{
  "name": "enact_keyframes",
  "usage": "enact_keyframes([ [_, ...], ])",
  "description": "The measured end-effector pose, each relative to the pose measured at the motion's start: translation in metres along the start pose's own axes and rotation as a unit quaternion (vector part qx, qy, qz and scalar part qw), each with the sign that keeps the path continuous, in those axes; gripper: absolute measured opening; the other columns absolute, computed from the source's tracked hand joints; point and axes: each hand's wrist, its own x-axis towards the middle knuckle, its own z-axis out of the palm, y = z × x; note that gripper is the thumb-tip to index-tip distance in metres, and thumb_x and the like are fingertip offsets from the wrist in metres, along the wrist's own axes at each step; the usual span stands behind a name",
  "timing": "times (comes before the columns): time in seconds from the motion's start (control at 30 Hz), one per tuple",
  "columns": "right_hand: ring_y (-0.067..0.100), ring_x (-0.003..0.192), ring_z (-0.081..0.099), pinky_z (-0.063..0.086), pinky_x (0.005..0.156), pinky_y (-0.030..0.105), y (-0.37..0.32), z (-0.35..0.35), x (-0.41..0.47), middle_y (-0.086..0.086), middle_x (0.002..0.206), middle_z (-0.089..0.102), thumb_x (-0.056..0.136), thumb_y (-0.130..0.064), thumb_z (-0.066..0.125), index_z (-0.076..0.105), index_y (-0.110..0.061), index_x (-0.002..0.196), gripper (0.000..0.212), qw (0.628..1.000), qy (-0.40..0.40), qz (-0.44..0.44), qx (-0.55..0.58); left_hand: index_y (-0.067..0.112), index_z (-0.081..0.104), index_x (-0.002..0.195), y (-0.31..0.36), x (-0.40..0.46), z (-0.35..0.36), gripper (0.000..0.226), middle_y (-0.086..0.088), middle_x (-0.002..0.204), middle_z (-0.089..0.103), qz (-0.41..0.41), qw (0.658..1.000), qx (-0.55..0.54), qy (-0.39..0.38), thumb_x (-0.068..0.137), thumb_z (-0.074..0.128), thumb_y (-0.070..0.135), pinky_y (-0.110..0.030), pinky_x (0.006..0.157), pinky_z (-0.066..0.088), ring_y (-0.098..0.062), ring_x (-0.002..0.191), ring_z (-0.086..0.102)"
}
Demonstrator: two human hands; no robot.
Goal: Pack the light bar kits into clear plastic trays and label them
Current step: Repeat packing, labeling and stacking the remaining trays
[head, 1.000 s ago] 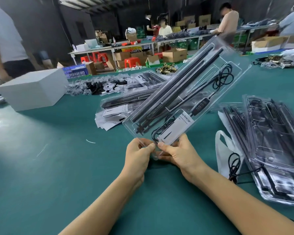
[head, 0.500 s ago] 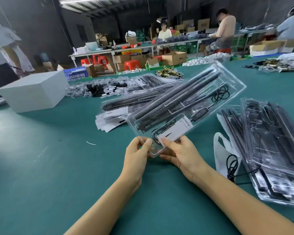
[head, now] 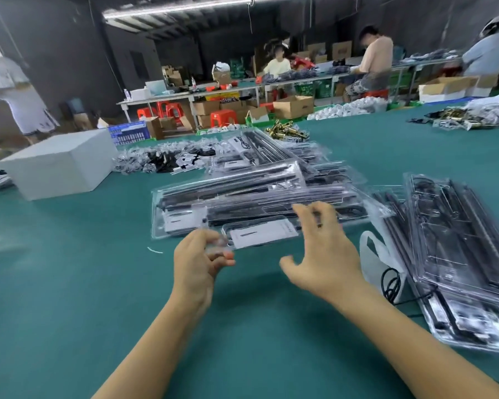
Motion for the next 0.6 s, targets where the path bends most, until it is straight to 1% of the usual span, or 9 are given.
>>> enact_keyframes([
  [0.07, 0.025, 0.101, 0.055, 0.042, 0.065, 0.029, 0.001, 0.004, -0.001, 0.004, 0.145, 0.031, 0.078, -0.053, 0.057, 0.025, -0.038, 0.145, 0.076, 0.995, -0.023, -0.008, -0.097, 0.012, 0.055, 0.06, 0.002, -0.003, 0.001, 0.027, -0.001, 0.057, 0.053, 0.004, 1.0, -0.012, -0.026, 0.084, 0.049, 0.003, -0.021, 0.038, 0.044, -0.016, 0.041, 0.051],
  [0.13, 0.027, 0.091, 0.06, 0.041, 0.063, 0.03, 0.003, 0.001, 0.002, 0.006, 0.135, 0.048, 0.089, -0.044, 0.054, 0.036, -0.034, 0.145, 0.06, 0.992, 0.023, 0.004, -0.125, 0.011, 0.054, 0.068, 0.002, -0.008, 0.003, 0.013, 0.0, 0.061, 0.054, 0.016, 0.997, -0.017, -0.075, 0.081, 0.057, 0.013, -0.022, 0.04, 0.046, -0.017, 0.043, 0.054],
  [0.2, 0.03, 0.074, 0.062, 0.039, 0.059, 0.031, 0.008, -0.005, 0.006, 0.007, 0.117, 0.062, 0.094, -0.03, 0.053, 0.049, -0.026, 0.139, 0.046, 0.991, 0.085, -0.001, -0.105, 0.011, 0.061, 0.073, 0.0, -0.008, 0.004, 0.021, 0.0, 0.067, 0.06, 0.026, 0.991, -0.033, -0.128, 0.084, 0.064, 0.028, -0.025, 0.044, 0.051, -0.019, 0.049, 0.059],
  [0.27, 0.032, 0.067, 0.062, 0.042, 0.057, 0.032, 0.014, -0.011, 0.009, 0.007, 0.106, 0.068, 0.093, -0.021, 0.057, 0.06, -0.02, 0.129, 0.037, 0.988, 0.125, -0.013, -0.089, 0.018, 0.07, 0.068, -0.001, -0.007, 0.005, 0.032, 0.0, 0.07, 0.065, 0.027, 0.988, -0.027, -0.151, 0.085, 0.056, 0.042, -0.028, 0.049, 0.053, -0.021, 0.054, 0.062],
  [0.33, 0.032, 0.062, 0.062, 0.044, 0.055, 0.032, 0.017, -0.017, 0.011, 0.006, 0.099, 0.071, 0.088, -0.013, 0.064, 0.067, -0.015, 0.119, 0.031, 0.982, 0.178, -0.016, -0.066, 0.019, 0.07, 0.065, -0.006, -0.004, 0.003, 0.039, -0.002, 0.069, 0.066, 0.043, 0.992, 0.037, -0.109, 0.086, 0.051, 0.046, -0.028, 0.052, 0.054, -0.02, 0.06, 0.064],
  [0.4, 0.03, 0.055, 0.061, 0.041, 0.052, 0.026, 0.018, -0.023, 0.013, 0.006, 0.094, 0.073, 0.084, -0.01, 0.069, 0.07, -0.011, 0.112, 0.028, 0.97, 0.236, -0.02, -0.048, 0.013, 0.066, 0.069, -0.014, 0.002, -0.005, 0.04, 0.001, 0.069, 0.066, 0.109, 0.98, 0.164, -0.039, 0.092, 0.052, 0.043, -0.028, 0.058, 0.053, -0.016, 0.066, 0.062],
  [0.5, 0.028, 0.055, 0.063, 0.043, 0.053, 0.025, 0.019, -0.035, 0.017, 0.008, 0.093, 0.073, 0.084, -0.005, 0.069, 0.068, -0.007, 0.116, 0.032, 0.955, 0.295, -0.016, 0.02, 0.016, 0.064, 0.072, -0.021, 0.012, -0.019, 0.035, 0.006, 0.072, 0.066, 0.156, 0.949, 0.273, 0.031, 0.097, 0.052, 0.036, -0.041, 0.074, 0.05, -0.014, 0.074, 0.059],
  [0.57, 0.02, 0.047, 0.055, 0.041, 0.051, 0.021, 0.019, -0.042, 0.02, 0.001, 0.073, 0.068, 0.087, -0.004, 0.066, 0.07, -0.006, 0.112, 0.025, 0.945, 0.317, 0.013, 0.083, 0.018, 0.064, 0.072, -0.022, 0.017, -0.024, 0.035, 0.003, 0.075, 0.066, 0.149, 0.945, 0.287, 0.042, 0.098, 0.051, 0.036, -0.047, 0.079, 0.049, -0.021, 0.076, 0.059],
  [0.6, 0.012, 0.04, 0.042, 0.031, 0.047, 0.015, 0.019, -0.045, 0.021, -0.006, 0.056, 0.055, 0.09, -0.01, 0.064, 0.072, -0.008, 0.099, 0.013, 0.938, 0.332, 0.028, 0.1, 0.017, 0.064, 0.072, -0.023, 0.018, -0.025, 0.035, 0.0, 0.076, 0.066, 0.145, 0.945, 0.291, 0.042, 0.099, 0.051, 0.036, -0.049, 0.08, 0.048, -0.025, 0.078, 0.059],
])
